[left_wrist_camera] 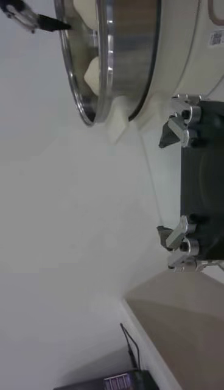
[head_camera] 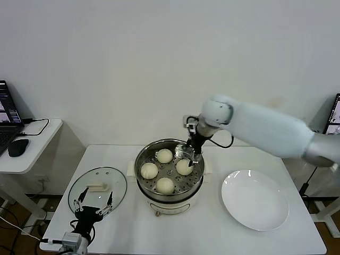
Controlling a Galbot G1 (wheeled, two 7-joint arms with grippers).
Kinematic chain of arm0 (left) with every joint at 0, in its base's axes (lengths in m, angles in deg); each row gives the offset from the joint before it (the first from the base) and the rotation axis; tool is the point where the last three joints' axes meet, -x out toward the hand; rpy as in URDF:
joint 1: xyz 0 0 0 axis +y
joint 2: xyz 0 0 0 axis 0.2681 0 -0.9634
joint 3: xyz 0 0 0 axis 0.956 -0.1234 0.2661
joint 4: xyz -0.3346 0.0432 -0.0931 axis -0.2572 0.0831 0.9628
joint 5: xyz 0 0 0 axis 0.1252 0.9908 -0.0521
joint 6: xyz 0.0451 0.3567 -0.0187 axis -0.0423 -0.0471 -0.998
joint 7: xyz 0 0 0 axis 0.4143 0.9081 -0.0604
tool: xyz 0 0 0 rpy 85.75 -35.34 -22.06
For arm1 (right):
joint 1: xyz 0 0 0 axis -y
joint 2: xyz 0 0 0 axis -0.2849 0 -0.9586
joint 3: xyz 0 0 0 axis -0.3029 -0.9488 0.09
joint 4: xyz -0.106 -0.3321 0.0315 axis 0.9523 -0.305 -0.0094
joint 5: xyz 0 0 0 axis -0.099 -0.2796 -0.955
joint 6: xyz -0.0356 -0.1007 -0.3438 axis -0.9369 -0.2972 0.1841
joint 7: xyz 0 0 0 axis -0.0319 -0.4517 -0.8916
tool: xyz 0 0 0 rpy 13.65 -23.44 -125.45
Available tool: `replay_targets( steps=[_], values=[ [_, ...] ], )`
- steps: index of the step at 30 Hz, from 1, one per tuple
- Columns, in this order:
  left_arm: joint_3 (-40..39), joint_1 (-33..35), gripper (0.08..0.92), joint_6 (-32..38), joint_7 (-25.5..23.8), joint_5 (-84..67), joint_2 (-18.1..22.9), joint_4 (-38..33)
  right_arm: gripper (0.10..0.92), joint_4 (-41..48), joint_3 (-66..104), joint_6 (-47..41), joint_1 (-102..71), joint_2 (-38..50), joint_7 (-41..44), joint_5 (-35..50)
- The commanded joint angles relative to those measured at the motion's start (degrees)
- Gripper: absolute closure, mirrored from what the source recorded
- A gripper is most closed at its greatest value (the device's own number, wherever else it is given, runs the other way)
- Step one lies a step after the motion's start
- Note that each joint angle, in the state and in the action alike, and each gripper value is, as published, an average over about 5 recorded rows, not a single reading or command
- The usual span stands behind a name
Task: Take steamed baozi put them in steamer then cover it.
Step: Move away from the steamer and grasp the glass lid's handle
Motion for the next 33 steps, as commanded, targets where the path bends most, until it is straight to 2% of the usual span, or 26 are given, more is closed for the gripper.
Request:
replay_targets(
  steps=[1,6,11,15,21,28,33],
  values=[
    [-0.3,0.1,0.177,0.3,0.4,-1.1,0.1,0.5,0.203,-14.6,29.7,8.1,-18.4,20.5,-22.6,11.5],
    [-0.5,0.7,0.177,0.3,0.2,-2.0,0.3,-0.1,0.203,-22.0,49.4,12.4,-39.6,27.9,-32.0,13.0],
    [-0.5,1.0,0.177,0.4,-0.1,-2.5,0.1,-1.3,0.203,-26.7,72.6,18.4,-64.5,26.7,-41.7,13.2],
    [-0.2,1.1,0.177,0.5,-0.1,-2.7,-0.2,-1.6,0.203,-28.6,87.2,21.2,-80.0,19.2,-43.4,13.3],
    [0.2,1.0,0.177,1.1,0.3,-2.7,-0.4,-1.8,0.203,-30.4,99.7,27.5,-93.7,6.0,-44.2,13.3],
    [0.7,-0.1,0.177,2.1,0.7,-2.5,-1.7,-0.6,0.203,-29.6,104.1,37.6,-103.3,-7.9,-47.1,13.2],
    [1.1,-1.8,0.177,2.7,0.8,0.2,-2.9,0.7,0.203,-29.7,104.4,40.4,-108.3,-16.2,-50.2,13.4]
  ],
)
